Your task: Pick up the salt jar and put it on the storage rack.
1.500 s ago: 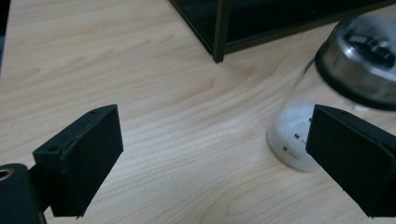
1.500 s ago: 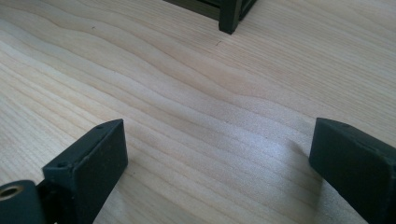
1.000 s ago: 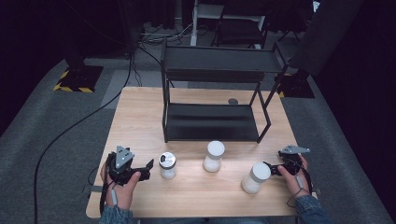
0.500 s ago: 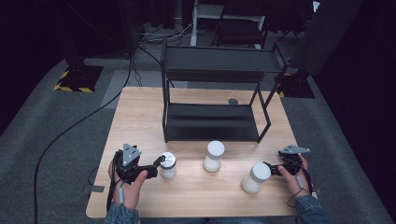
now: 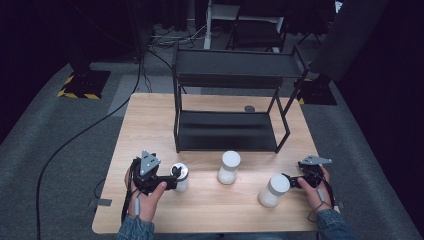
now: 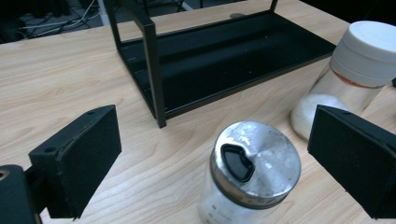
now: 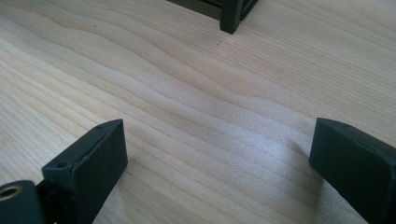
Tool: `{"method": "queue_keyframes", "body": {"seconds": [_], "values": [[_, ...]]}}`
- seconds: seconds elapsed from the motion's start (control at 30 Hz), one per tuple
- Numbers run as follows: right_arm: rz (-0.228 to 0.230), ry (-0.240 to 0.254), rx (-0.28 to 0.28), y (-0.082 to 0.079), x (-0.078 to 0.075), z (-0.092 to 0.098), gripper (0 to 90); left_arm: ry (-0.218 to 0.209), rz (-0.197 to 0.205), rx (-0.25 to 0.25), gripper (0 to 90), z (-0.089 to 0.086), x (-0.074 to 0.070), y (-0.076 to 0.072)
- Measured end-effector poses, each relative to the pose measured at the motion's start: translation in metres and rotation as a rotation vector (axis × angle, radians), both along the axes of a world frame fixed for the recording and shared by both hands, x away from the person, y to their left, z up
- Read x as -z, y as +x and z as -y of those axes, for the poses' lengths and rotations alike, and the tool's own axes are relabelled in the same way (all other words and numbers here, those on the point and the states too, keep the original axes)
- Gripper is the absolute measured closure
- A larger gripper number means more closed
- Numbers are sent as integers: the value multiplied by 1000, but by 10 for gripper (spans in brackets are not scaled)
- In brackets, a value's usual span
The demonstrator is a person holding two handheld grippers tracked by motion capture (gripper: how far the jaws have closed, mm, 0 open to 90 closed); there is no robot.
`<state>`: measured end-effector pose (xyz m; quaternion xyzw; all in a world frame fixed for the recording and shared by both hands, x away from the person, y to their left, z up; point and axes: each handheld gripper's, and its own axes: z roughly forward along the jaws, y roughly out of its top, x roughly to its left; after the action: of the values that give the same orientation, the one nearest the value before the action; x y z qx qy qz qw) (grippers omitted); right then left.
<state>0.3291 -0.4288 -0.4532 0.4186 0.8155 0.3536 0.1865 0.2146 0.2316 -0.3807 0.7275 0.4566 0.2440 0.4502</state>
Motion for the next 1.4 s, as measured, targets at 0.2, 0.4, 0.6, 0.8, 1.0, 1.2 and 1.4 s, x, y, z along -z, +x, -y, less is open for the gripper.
{"method": "queue_keyframes", "body": {"seconds": [0.2, 0.4, 0.6, 0.8, 1.0, 1.2, 1.4], "values": [[-1, 0, 0, 0, 0, 0, 42, -29, -2, 6, 27, 8, 4, 1], [-1, 1, -1, 0, 0, 0, 42, -27, -11, 21, 27, 15, 9, 4], [-1, 1, -1, 0, 0, 0, 42, -40, -9, 27, 34, 19, 16, 3], [-1, 1, -1, 0, 0, 0, 42, -41, -8, 24, 34, 21, 22, 2], [-1, 1, -1, 0, 0, 0, 42, -41, -14, 14, 41, 23, 28, 2], [-1, 1, -1, 0, 0, 0, 42, -48, -23, 6, 45, 23, 35, 1], [-1, 1, -2, 0, 0, 0, 41, -47, -30, 1, 50, 25, 41, 2]]}}
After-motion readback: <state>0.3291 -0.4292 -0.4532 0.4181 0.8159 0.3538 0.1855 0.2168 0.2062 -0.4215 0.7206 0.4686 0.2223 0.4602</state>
